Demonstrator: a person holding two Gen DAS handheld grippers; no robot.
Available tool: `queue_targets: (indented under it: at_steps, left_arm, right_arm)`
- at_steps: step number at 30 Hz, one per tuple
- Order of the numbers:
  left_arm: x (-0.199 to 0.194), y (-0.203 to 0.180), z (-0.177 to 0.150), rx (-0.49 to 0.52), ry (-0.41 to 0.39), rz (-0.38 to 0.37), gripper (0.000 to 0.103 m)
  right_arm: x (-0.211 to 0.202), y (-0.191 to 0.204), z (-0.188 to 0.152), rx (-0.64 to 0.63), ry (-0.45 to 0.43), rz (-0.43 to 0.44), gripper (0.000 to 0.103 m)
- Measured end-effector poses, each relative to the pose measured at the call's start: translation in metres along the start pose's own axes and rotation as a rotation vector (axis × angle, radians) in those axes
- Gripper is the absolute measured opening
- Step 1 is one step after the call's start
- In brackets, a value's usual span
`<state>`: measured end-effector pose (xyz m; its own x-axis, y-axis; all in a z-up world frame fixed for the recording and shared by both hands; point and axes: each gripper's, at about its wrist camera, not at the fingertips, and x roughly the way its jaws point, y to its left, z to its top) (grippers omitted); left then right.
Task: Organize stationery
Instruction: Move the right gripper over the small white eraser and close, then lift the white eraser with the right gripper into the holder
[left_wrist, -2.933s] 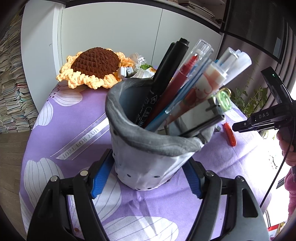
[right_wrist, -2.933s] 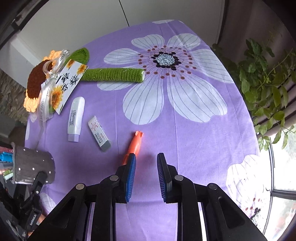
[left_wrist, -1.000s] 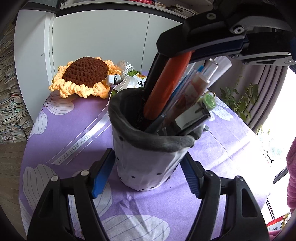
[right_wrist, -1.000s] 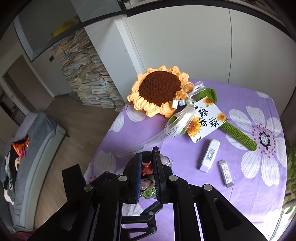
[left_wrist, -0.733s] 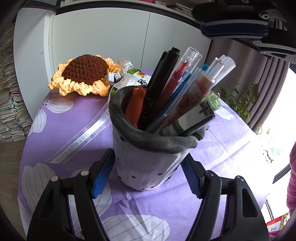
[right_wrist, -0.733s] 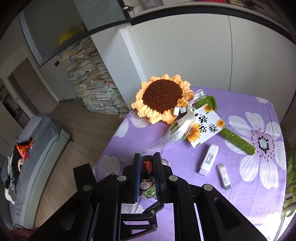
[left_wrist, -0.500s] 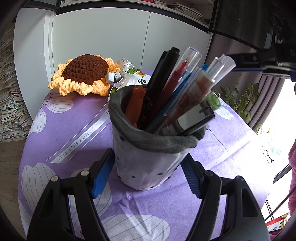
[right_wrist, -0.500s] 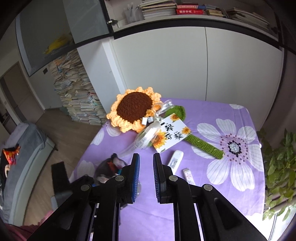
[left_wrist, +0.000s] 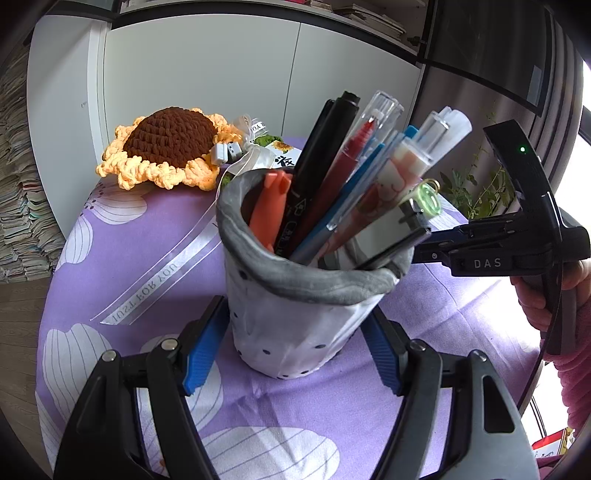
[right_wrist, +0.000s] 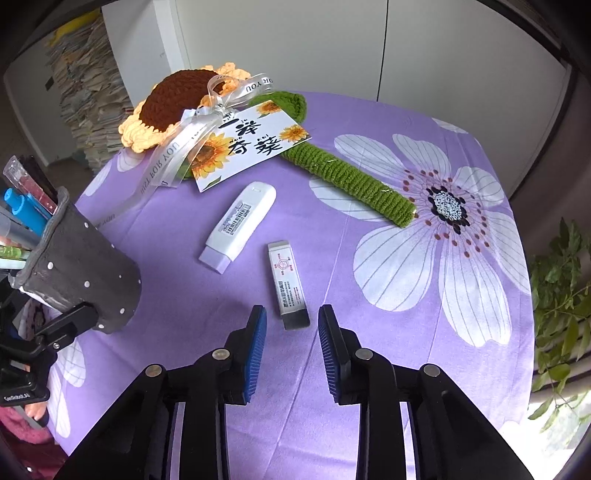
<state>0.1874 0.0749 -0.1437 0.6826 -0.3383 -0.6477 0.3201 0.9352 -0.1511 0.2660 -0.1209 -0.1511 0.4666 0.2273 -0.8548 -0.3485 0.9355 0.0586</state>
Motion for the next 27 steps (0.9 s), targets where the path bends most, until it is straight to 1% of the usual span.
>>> queue_targets:
  at_steps: [5, 7, 8, 9, 10, 12, 15, 20, 24, 27]
  left_arm:
    - [0.0, 0.0, 0.0, 0.0, 0.002, 0.001, 0.071]
    - [0.0, 0.0, 0.0, 0.0, 0.002, 0.0, 0.071]
    - [0.0, 0.0, 0.0, 0.0, 0.002, 0.0, 0.071]
    - [0.0, 0.0, 0.0, 0.0, 0.002, 0.0, 0.071]
    - [0.0, 0.0, 0.0, 0.0, 0.002, 0.0, 0.071]
    - [0.0, 0.0, 0.0, 0.0, 0.002, 0.0, 0.071]
    - [0.0, 0.0, 0.0, 0.0, 0.002, 0.001, 0.071]
    - [0.0, 0.0, 0.0, 0.0, 0.002, 0.001, 0.071]
    - [0.0, 0.0, 0.0, -0.001, 0.003, 0.0, 0.072]
    - [0.001, 0.0, 0.0, -0.001, 0.003, 0.0, 0.072]
  right_arm:
    - [0.009, 0.002, 0.001, -0.009, -0.012, -0.014, 0.032]
    - [0.012, 0.006, 0.001, -0.03, -0.012, -0.047, 0.032]
    - [0.013, 0.007, 0.001, -0.036, -0.01, -0.061, 0.025]
    - [0.012, 0.007, 0.002, -0.03, -0.007, -0.05, 0.019]
    - [0.011, 0.008, 0.002, -0.024, -0.001, -0.041, 0.017]
    - [0.005, 0.008, 0.001, -0.017, -0.012, -0.051, 0.017]
    - [-0.013, 0.008, -0.002, 0.003, -0.048, -0.033, 0.017]
    - [-0.057, 0.011, -0.003, 0.035, -0.14, 0.004, 0.017]
    - [-0.085, 0.02, -0.002, 0.035, -0.201, 0.011, 0.017]
    - [-0.104, 0.032, -0.001, 0.011, -0.241, 0.016, 0.017]
